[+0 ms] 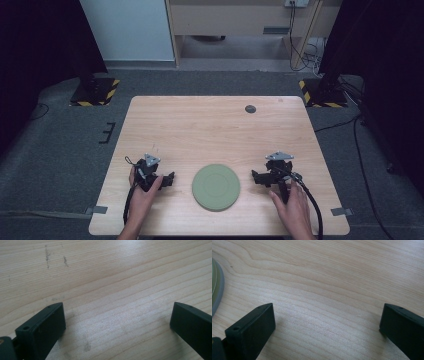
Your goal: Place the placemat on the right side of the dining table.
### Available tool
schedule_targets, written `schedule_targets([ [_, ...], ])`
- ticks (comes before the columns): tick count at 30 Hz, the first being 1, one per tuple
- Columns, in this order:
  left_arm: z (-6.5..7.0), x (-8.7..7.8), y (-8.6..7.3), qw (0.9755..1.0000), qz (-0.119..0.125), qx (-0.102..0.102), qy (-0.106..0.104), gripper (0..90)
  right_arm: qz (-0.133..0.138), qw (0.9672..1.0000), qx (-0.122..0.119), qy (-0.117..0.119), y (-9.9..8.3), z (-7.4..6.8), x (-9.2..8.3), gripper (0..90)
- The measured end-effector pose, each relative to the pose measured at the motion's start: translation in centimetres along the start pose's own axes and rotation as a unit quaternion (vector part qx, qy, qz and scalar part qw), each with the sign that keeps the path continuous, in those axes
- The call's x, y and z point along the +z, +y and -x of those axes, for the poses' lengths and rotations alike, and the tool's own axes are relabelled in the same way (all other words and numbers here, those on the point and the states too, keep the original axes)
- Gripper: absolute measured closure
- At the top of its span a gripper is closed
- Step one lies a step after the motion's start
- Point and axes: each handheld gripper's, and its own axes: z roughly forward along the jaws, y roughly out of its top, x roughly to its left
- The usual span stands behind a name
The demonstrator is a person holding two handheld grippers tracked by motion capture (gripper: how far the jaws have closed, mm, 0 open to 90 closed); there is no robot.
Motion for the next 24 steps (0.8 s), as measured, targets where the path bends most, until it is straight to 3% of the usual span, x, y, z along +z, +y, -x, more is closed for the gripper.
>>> schedule_targets([
  [16, 0.0, 0.0, 0.0, 1.0, 0.001, 0.005, -0.007, 0.0, 0.0, 1.0, 0.002, -0.002, 0.0, -0.1, 0.0, 1.0],
  [20, 0.4, -0.5, 0.1, 0.9996, 0.01, 0.016, -0.02, 2.5, -0.002, 0.9992, -0.038, 0.012, 0.2, -0.5, -1.2, 5.1],
  [24, 1.0, -1.0, 0.1, 0.999, 0.018, 0.027, -0.031, 2.5, 0.002, 0.9987, -0.045, 0.024, 0.2, -0.9, -1.7, 4.5],
])
